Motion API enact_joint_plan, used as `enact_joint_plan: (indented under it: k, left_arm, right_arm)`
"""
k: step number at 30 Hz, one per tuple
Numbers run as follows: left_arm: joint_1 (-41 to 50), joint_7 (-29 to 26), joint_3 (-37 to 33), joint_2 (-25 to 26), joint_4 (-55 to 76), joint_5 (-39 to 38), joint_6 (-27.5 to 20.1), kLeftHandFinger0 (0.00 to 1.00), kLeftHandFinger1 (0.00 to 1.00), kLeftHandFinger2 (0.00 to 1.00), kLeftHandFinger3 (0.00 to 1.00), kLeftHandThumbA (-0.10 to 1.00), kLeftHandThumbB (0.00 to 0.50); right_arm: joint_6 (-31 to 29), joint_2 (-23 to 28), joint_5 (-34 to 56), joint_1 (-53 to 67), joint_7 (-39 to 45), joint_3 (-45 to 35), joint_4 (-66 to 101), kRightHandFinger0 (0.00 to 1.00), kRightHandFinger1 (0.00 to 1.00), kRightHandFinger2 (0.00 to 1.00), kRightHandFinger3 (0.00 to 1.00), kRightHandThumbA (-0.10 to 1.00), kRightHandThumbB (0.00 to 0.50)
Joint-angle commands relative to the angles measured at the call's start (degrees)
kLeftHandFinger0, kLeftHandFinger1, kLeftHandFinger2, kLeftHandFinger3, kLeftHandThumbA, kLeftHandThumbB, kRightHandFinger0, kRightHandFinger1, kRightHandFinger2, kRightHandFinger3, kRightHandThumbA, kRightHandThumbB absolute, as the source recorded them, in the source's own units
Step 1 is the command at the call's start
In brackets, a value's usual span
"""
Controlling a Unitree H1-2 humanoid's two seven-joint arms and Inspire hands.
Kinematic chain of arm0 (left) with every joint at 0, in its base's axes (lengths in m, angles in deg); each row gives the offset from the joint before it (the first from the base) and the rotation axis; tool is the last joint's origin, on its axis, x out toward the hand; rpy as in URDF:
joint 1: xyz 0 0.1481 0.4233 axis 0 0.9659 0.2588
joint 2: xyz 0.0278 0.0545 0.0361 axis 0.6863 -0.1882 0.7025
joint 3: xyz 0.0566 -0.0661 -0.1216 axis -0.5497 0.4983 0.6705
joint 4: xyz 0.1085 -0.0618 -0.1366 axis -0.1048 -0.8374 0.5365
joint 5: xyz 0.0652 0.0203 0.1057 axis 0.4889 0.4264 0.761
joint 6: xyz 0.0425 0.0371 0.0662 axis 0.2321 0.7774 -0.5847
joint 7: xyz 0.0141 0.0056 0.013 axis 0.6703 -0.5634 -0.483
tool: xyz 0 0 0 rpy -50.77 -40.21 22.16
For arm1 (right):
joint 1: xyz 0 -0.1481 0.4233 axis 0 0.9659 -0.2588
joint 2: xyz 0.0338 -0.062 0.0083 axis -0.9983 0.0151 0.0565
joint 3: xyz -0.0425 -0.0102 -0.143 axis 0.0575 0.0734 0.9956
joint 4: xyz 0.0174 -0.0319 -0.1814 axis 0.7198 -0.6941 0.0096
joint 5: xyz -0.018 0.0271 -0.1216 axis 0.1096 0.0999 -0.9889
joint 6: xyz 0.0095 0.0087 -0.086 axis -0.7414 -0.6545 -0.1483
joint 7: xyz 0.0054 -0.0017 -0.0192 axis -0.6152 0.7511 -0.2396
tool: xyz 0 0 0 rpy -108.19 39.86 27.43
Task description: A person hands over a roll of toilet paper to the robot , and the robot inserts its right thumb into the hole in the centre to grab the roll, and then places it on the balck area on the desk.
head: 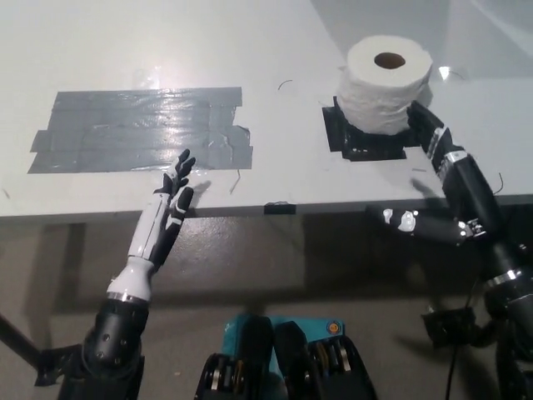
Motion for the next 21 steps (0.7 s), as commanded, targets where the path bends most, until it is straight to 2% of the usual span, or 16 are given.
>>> enact_joint_plan:
  k: [1,2,3,6,10,12,16,21]
  left_arm:
    - [1.5,-0.7,0.2,0.6,2.5,-1.0,-0.7,1.00,1.00,1.00,1.00,1.00,0.124]
    - [2.0,-0.6,0.2,0.5,2.8,-1.1,-0.6,1.00,1.00,1.00,1.00,1.00,0.124]
    - [2.6,-0.5,0.1,0.6,3.1,-1.2,-0.4,1.00,1.00,1.00,1.00,1.00,0.124]
    - [3.8,-0.3,0.0,0.6,3.3,-1.5,-1.1,1.00,1.00,1.00,1.00,1.00,0.118]
    - [6.0,-0.1,-0.3,0.4,4.4,-1.4,-0.5,1.00,1.00,1.00,1.00,1.00,0.127]
    - [7.8,-0.2,-0.7,0.2,5.1,-0.8,-0.4,1.00,1.00,1.00,1.00,1.00,0.126]
    - [10.0,0.0,-1.2,0.3,5.8,-0.6,-0.4,1.00,1.00,1.00,1.00,1.00,0.120]
    - [11.7,-0.2,-1.7,0.4,5.6,-0.1,-1.1,1.00,1.00,1.00,1.00,1.00,0.129]
  right_arm:
    - [-6.8,-1.3,6.6,0.3,-0.5,-1.7,-9.1,1.00,1.00,1.00,1.00,1.00,0.124]
    - [-7.3,-1.3,6.8,0.5,-0.2,-1.8,-10.4,1.00,1.00,1.00,1.00,1.00,0.073]
    - [-7.4,-1.4,7.0,0.8,-0.1,-1.9,-11.8,1.00,1.00,1.00,1.00,1.00,0.122]
    - [-8.9,-1.4,7.3,1.4,0.1,-1.9,-15.0,1.00,1.00,1.00,1.00,1.00,0.175]
    - [-10.2,-1.1,7.3,3.5,0.4,-1.4,-16.0,1.00,1.00,1.00,1.00,1.00,0.167]
    - [-11.0,-1.1,7.2,5.4,0.5,-0.9,-16.2,1.00,1.00,1.00,1.00,1.00,0.187]
    - [-11.7,-1.5,6.9,8.0,0.5,-0.1,-15.4,1.00,1.00,1.00,1.00,1.00,0.190]
    - [-12.1,-1.5,6.8,10.4,0.6,0.7,-14.8,1.00,1.00,1.00,1.00,1.00,0.172]
